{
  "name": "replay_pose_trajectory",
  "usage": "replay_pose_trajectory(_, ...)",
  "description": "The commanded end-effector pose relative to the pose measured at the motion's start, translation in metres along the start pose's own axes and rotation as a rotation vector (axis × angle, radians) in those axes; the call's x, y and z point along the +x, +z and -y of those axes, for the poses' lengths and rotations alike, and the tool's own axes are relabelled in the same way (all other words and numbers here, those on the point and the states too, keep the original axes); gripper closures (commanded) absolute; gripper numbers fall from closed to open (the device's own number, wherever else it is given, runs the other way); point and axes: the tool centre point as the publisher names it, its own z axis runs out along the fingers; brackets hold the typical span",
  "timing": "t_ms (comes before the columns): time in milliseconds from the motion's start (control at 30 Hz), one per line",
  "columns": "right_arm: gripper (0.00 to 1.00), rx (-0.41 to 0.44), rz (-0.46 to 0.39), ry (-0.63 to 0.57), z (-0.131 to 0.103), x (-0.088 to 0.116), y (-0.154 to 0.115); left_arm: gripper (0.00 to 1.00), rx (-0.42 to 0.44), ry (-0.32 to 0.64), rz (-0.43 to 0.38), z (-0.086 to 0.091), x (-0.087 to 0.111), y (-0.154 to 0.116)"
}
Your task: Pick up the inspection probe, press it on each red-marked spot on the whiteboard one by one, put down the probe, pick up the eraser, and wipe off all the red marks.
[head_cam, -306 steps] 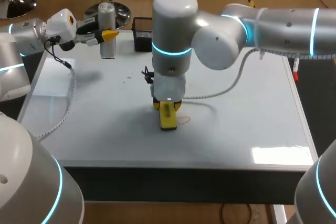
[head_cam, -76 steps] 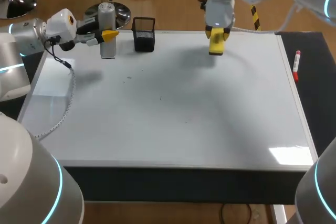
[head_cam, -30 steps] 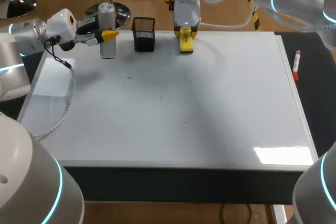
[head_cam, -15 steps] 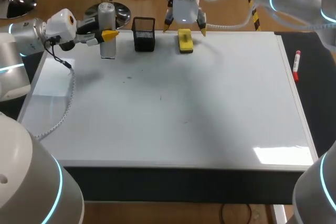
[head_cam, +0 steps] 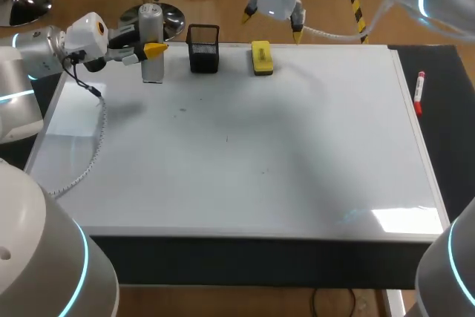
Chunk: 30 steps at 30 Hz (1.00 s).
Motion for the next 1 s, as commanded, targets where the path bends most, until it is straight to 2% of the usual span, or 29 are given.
replay_pose_trajectory(33,0.00,0.083,0.057,0.035,-0.013,0.034,-0.073,1.00,-0.001,0.000,0.000,0.001,0.000,0.000)
replay_pose_trajectory(67,0.00,0.093,0.048,0.062,-0.012,0.036,-0.078,1.00,-0.001,0.000,0.000,0.001,0.000,0.000)
replay_pose_trajectory(100,0.00,0.090,0.086,0.055,-0.011,0.039,-0.085,1.00,-0.001,0.000,0.000,0.001,0.000,0.000)
replay_pose_trajectory(167,0.00,0.087,0.080,0.111,-0.009,0.044,-0.094,1.00,-0.001,0.000,0.000,0.001,0.000,0.000)
replay_pose_trajectory(200,0.00,0.086,0.108,0.115,-0.008,0.047,-0.099,1.00,-0.001,0.000,0.000,0.001,0.000,0.000)
replay_pose_trajectory(467,0.00,0.008,0.149,0.287,0.002,0.071,-0.122,1.00,-0.001,0.000,0.000,0.001,0.000,0.000)
replay_pose_trajectory(767,0.00,-0.042,0.238,0.394,0.011,0.099,-0.134,1.00,-0.001,0.000,0.000,0.001,0.000,0.000)
replay_pose_trajectory(1000,0.00,-0.131,0.302,0.477,0.022,0.118,-0.146,1.00,-0.001,0.000,0.000,0.001,0.000,0.000)
